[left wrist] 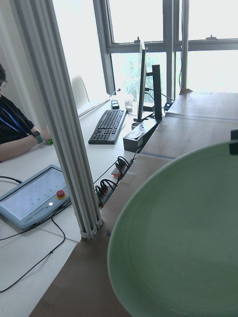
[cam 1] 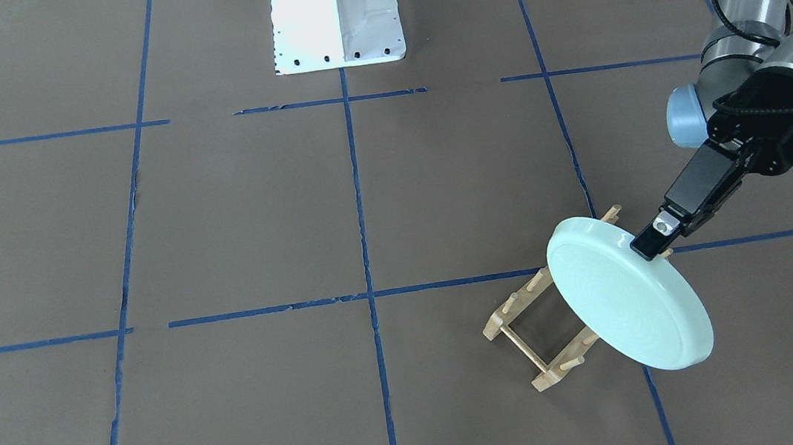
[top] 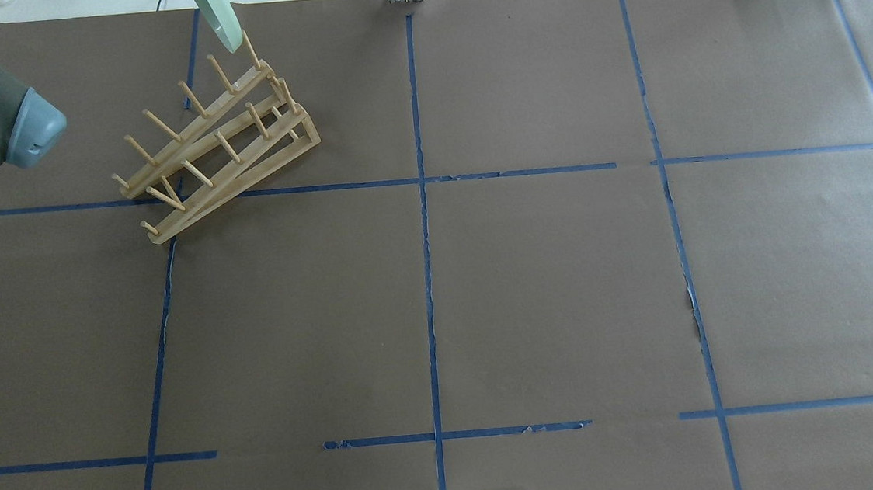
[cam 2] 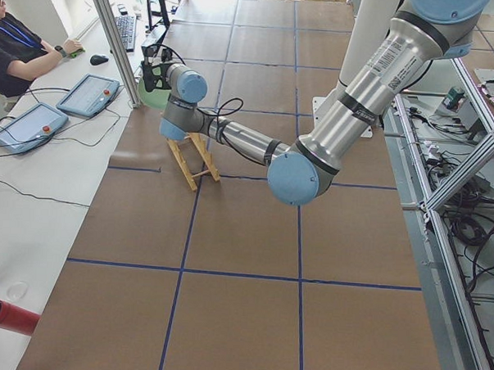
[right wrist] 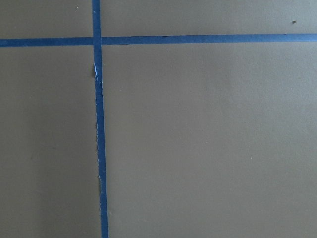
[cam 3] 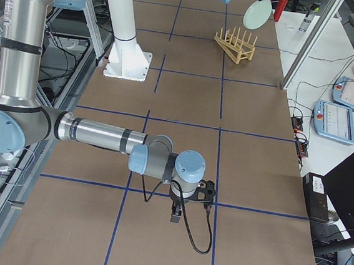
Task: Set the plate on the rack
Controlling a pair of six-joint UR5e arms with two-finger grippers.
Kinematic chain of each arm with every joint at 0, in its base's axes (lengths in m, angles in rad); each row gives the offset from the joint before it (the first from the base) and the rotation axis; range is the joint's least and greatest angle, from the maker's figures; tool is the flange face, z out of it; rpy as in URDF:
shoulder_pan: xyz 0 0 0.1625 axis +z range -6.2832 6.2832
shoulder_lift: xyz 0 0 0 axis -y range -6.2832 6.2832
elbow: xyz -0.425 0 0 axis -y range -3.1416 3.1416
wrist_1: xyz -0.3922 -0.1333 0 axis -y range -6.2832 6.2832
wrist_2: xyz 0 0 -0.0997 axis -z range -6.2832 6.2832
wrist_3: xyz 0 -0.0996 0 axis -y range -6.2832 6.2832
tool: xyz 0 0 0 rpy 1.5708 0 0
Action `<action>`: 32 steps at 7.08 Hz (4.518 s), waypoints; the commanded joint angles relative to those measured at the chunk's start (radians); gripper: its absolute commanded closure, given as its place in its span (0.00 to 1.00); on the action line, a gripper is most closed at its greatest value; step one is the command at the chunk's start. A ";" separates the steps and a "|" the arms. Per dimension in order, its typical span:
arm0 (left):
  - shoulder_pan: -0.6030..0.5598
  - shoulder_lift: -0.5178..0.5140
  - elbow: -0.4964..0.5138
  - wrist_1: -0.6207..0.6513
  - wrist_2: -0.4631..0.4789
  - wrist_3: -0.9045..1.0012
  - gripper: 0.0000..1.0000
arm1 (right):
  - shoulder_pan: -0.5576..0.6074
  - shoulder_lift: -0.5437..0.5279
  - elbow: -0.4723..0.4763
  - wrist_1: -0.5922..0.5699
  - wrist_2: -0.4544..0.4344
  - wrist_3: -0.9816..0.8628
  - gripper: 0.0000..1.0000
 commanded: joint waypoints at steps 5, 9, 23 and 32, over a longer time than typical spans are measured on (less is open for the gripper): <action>0.113 0.027 0.035 -0.025 0.123 0.006 1.00 | 0.000 0.000 0.000 0.000 0.000 0.000 0.00; 0.144 0.064 0.043 -0.013 0.125 0.028 0.99 | -0.001 0.000 0.000 0.000 0.000 0.000 0.00; -0.230 0.429 -0.467 1.647 -0.228 1.804 0.00 | 0.000 0.000 0.001 0.000 0.000 0.000 0.00; -0.468 0.641 -0.410 1.708 -0.306 2.083 0.00 | 0.000 0.000 0.000 0.000 0.000 0.000 0.00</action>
